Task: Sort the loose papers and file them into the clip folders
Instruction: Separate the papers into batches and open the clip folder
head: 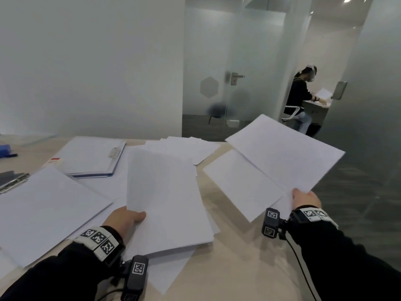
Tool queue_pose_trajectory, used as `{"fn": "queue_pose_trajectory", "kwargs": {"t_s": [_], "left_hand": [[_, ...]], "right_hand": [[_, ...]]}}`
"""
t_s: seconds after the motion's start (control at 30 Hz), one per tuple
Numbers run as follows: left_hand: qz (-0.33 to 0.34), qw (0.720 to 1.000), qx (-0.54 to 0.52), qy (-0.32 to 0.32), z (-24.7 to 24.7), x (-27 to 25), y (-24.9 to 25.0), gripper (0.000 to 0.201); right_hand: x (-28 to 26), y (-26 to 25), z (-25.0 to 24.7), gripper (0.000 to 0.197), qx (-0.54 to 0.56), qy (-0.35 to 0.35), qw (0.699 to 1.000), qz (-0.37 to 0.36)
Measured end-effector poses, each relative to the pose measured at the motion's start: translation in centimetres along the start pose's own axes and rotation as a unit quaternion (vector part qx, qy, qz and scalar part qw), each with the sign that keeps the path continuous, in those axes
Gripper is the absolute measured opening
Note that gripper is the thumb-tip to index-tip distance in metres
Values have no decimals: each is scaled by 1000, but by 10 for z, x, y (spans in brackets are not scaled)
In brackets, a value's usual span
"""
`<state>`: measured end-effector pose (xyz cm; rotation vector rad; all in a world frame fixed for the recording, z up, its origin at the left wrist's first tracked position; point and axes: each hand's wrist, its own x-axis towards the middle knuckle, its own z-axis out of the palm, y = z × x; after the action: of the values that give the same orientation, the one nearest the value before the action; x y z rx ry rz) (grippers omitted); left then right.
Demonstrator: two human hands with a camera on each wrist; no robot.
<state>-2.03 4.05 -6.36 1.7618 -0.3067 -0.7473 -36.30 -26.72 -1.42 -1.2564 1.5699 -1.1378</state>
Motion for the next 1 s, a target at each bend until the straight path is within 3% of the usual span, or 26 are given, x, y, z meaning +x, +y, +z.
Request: {"fn": "queue_pose_trajectory", "kwargs": {"t_s": [0.07,0.17,0.3,0.4,0.5,0.63,0.7,0.8,0.9,1.0], "left_hand": [[0,1000,16,13,-4,6,-1,16],[-10,999,46,2,1,4,6,22],[-19,996,92,-6,13,-8,16,13],[-19,998,52,12,18,-15,12,30],[-8,999,49,-19,20,-19,9,62],[11,996,63,-54,23,-17,1,58],[7,997,52,-62,23,-14,-4,57],[-2,997,42,-72,20,-4,-11,68],[1,998,36,-54,19,-10,-4,55],[1,994,103,-23,21,-17,7,39]], "right_hand": [[1,-3,-5,20,0,-12,1000,4],[-17,-9,12,13,21,-81,996,-22],[-46,1,46,13,35,-189,979,-64],[-74,0,63,17,-11,-249,963,-102],[-84,3,79,11,-41,-292,952,-79],[-90,11,102,9,-9,-351,936,-3],[-105,1,103,15,18,-346,938,23],[-109,-13,97,17,73,-256,964,-17],[-112,-31,82,29,160,-179,963,-119],[-118,-40,74,38,101,-207,934,-272]]}}
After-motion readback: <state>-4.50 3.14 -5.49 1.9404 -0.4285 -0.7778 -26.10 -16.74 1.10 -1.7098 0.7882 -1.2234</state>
